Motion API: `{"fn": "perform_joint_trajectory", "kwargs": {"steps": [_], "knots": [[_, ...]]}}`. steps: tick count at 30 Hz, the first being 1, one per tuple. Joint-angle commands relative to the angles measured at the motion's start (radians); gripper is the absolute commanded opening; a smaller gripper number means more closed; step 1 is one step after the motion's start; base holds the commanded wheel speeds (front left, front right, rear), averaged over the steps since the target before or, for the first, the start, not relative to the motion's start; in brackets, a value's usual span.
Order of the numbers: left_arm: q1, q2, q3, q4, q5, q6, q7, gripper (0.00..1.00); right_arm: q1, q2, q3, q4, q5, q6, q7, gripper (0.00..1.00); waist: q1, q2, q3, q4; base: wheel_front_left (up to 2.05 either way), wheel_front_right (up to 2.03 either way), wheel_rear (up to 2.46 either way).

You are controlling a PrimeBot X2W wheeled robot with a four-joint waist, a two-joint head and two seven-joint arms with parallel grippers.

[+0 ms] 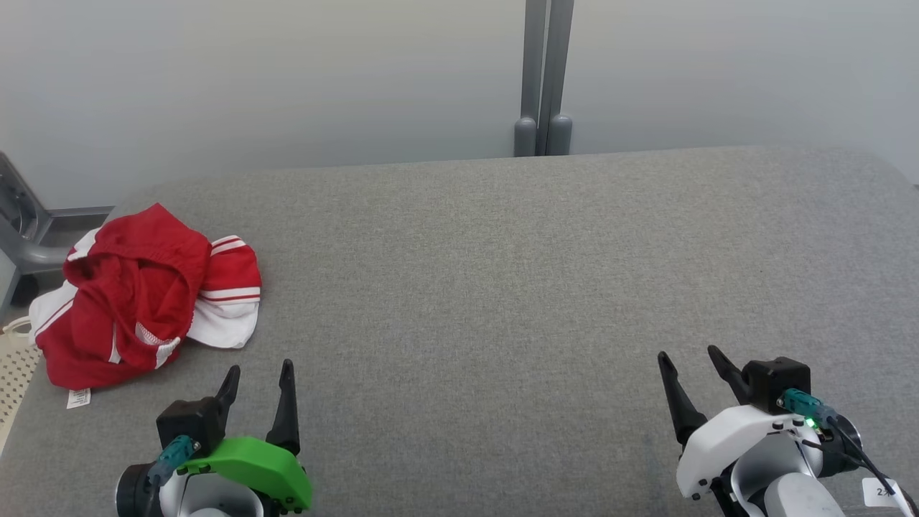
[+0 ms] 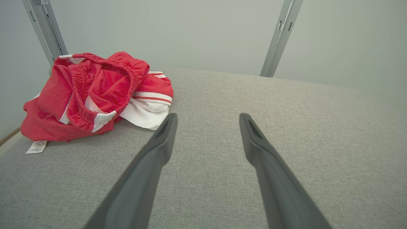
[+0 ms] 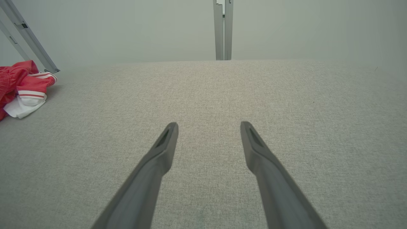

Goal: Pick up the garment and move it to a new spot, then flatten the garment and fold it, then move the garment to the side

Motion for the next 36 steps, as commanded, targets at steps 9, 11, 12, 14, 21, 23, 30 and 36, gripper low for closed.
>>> {"fn": "perform_joint_trajectory", "kwargs": {"steps": [9,11,12,14,21,23,30,36], "knots": [[-0.004,0.010,-0.010,0.007,-0.007,0.006,-0.002,1.00,-0.004,-0.004,0.000,0.000,-0.013,0.000,0.003,1.00,0.0000,0.0000,-0.004,0.007,0.00,0.00,0.00],[-0.004,0.010,-0.011,0.007,-0.009,0.006,-0.003,1.00,-0.002,-0.004,-0.001,-0.001,-0.013,0.000,0.004,1.00,0.0000,0.0000,-0.004,0.010,0.00,0.00,0.00],[-0.004,0.010,-0.011,0.008,-0.009,0.007,-0.002,1.00,0.001,-0.004,-0.001,-0.002,-0.013,0.000,0.004,1.00,0.0000,0.0000,-0.005,0.014,0.00,0.00,0.00],[-0.001,0.013,-0.011,0.008,-0.011,0.008,-0.001,1.00,0.007,-0.004,-0.001,-0.005,-0.013,0.000,0.004,1.00,0.0000,0.0000,-0.006,0.023,0.00,0.00,0.00],[0.002,0.019,-0.015,0.008,-0.015,0.010,0.004,1.00,0.020,-0.004,0.003,-0.011,-0.003,0.000,0.004,1.00,0.0000,0.0000,-0.006,0.085,0.00,0.00,0.00],[0.003,0.022,-0.017,0.006,-0.015,0.011,0.006,1.00,0.022,-0.004,0.007,-0.012,0.001,0.000,0.005,1.00,0.0000,0.0000,-0.005,0.109,0.00,0.00,0.00],[0.003,0.040,-0.019,-0.007,-0.011,0.016,0.018,1.00,0.023,-0.004,0.011,-0.006,0.018,0.000,-0.010,1.00,0.0000,0.0000,0.002,0.202,0.00,0.00,0.00],[0.012,0.050,-0.017,-0.021,-0.021,0.023,0.031,1.00,0.019,-0.004,0.019,0.010,0.035,0.000,-0.022,1.00,0.0000,0.0000,0.006,0.269,0.00,0.00,0.00]]}}
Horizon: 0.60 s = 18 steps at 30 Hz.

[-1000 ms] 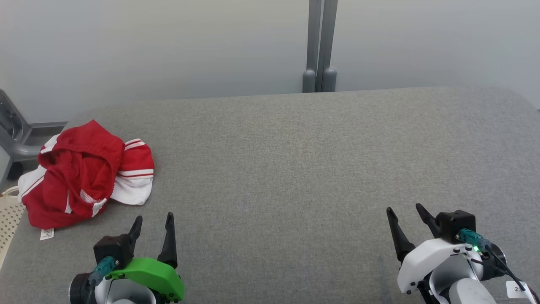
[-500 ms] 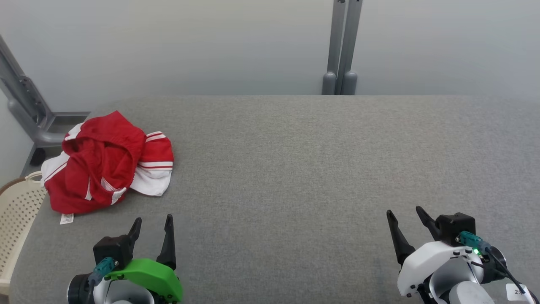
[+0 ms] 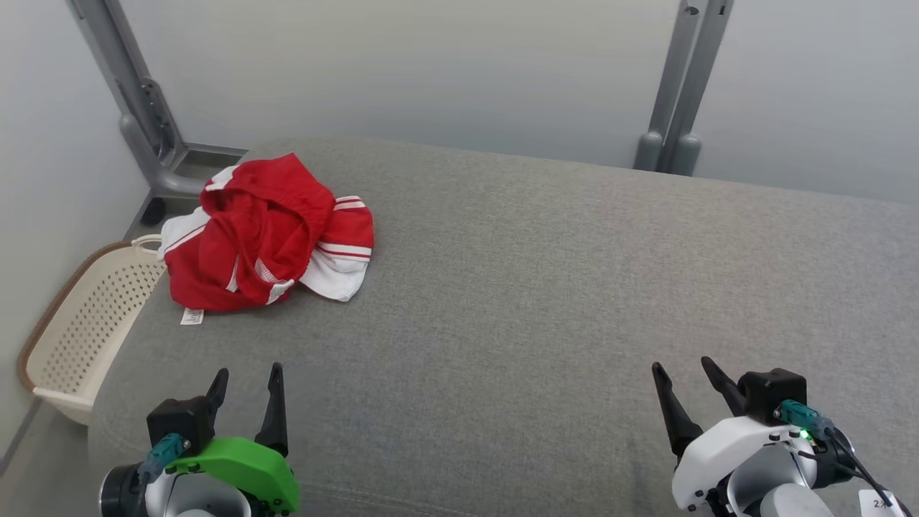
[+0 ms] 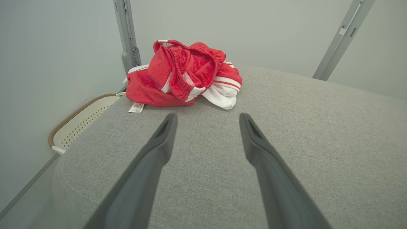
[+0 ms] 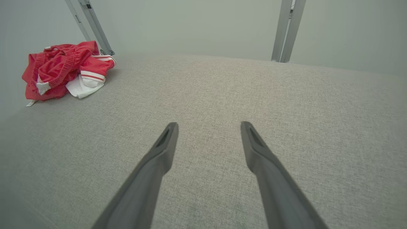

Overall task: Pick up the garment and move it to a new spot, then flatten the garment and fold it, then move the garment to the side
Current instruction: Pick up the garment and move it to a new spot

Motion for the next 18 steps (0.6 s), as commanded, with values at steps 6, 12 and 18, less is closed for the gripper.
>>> {"fn": "perform_joint_trajectory", "kwargs": {"steps": [6,12,18], "knots": [[0.013,0.016,-0.003,-0.015,-0.010,0.006,0.011,1.00,-0.002,-0.004,0.002,0.017,0.014,0.000,-0.018,1.00,0.0000,0.0000,0.005,0.087,0.00,0.00,0.00],[0.018,0.020,-0.008,-0.026,-0.010,0.011,0.019,1.00,-0.012,-0.004,0.009,0.031,0.018,0.000,-0.024,1.00,0.0000,0.0000,0.006,0.101,0.00,0.00,0.00],[0.010,0.019,-0.017,-0.030,-0.019,0.007,0.034,1.00,-0.016,-0.004,0.014,0.033,0.017,0.000,-0.025,1.00,0.0000,0.0000,0.010,0.095,0.00,0.00,0.00]]}}
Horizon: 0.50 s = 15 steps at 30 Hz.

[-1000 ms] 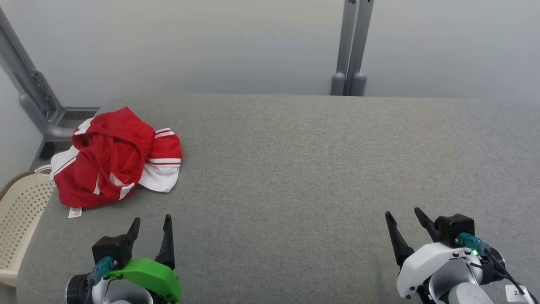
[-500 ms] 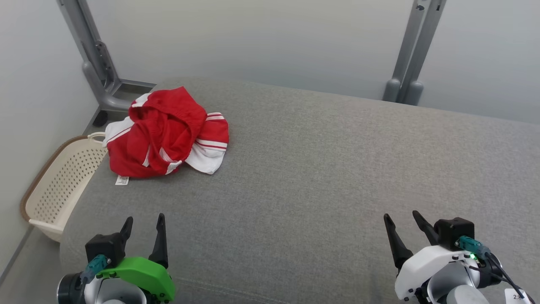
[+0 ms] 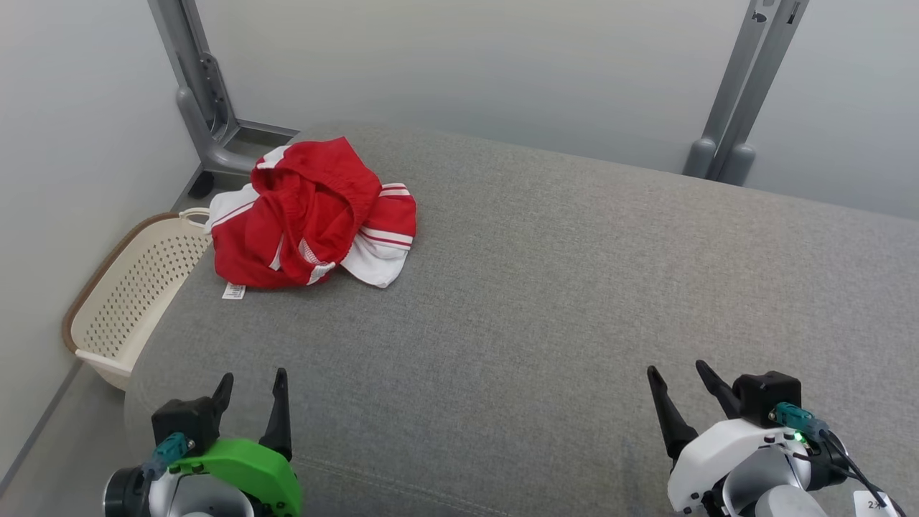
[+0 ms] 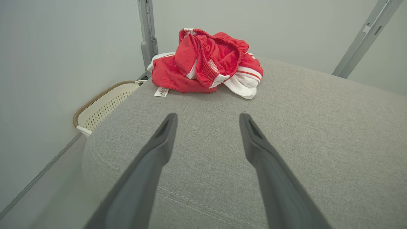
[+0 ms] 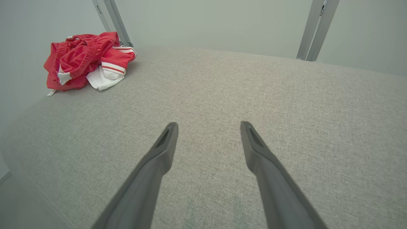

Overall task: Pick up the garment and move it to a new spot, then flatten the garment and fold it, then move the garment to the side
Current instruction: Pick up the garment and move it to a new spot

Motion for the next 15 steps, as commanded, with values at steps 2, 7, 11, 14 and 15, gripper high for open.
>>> {"fn": "perform_joint_trajectory", "kwargs": {"steps": [2,7,11,14,15], "knots": [[-0.012,0.007,-0.007,0.003,-0.006,-0.008,0.012,1.00,-0.010,-0.004,0.000,0.000,0.001,0.000,-0.006,1.00,0.0000,0.0000,0.003,-0.004,0.00,0.00,0.00],[-0.122,0.015,-0.067,0.055,0.017,-0.060,0.107,1.00,-0.012,-0.004,-0.004,-0.017,-0.013,0.000,0.005,1.00,0.0000,0.0000,0.024,-0.010,0.00,0.00,0.00],[-0.263,0.006,-0.124,0.134,0.044,-0.109,0.206,1.00,-0.021,-0.004,0.003,-0.045,-0.029,0.000,0.023,1.00,0.0000,0.0000,0.057,-0.027,0.00,0.00,0.00],[-0.360,-0.005,-0.153,0.213,0.041,-0.140,0.306,1.00,-0.028,-0.004,0.018,-0.071,-0.039,0.000,0.044,1.00,0.0000,0.0000,0.092,-0.054,0.00,0.00,0.00],[-0.401,-0.008,-0.151,0.226,0.038,-0.145,0.324,1.00,-0.033,-0.004,0.026,-0.082,-0.043,0.000,0.050,1.00,0.0000,0.0000,0.109,-0.066,0.00,0.00,0.00]]}}
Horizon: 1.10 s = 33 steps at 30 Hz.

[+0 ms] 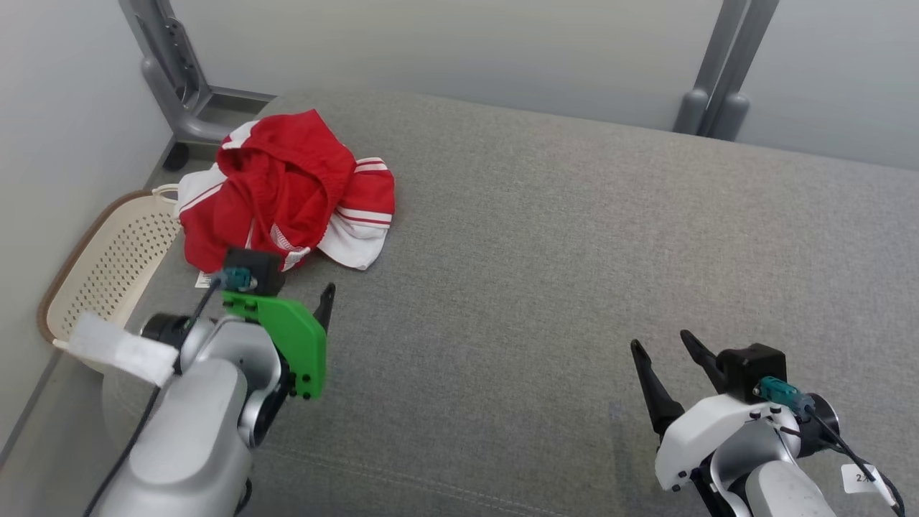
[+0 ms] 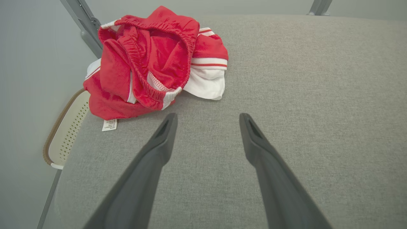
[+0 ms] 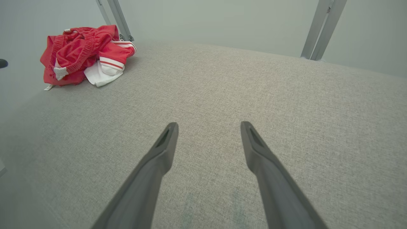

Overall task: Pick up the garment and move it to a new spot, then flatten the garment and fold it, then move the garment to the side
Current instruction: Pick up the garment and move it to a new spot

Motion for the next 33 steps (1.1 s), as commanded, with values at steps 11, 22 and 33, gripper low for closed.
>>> {"fn": "perform_joint_trajectory", "kwargs": {"steps": [11,22,33], "knots": [[-0.268,0.013,-0.024,0.176,0.014,-0.041,0.094,1.00,-0.054,-0.004,0.068,-0.079,-0.032,0.000,0.045,1.00,0.0000,0.0000,0.170,-0.146,0.00,0.00,0.00],[-0.380,0.074,0.001,0.312,0.020,0.007,0.098,1.00,-0.053,-0.003,0.068,-0.125,-0.057,0.000,0.067,1.00,0.0000,0.0000,0.284,-0.219,0.00,0.00,0.00],[-0.407,0.102,0.015,0.373,0.017,0.056,0.097,0.00,-0.072,-0.003,0.064,-0.134,-0.065,0.000,0.067,1.00,0.0000,0.0000,0.322,-0.239,0.00,0.00,0.00]]}}
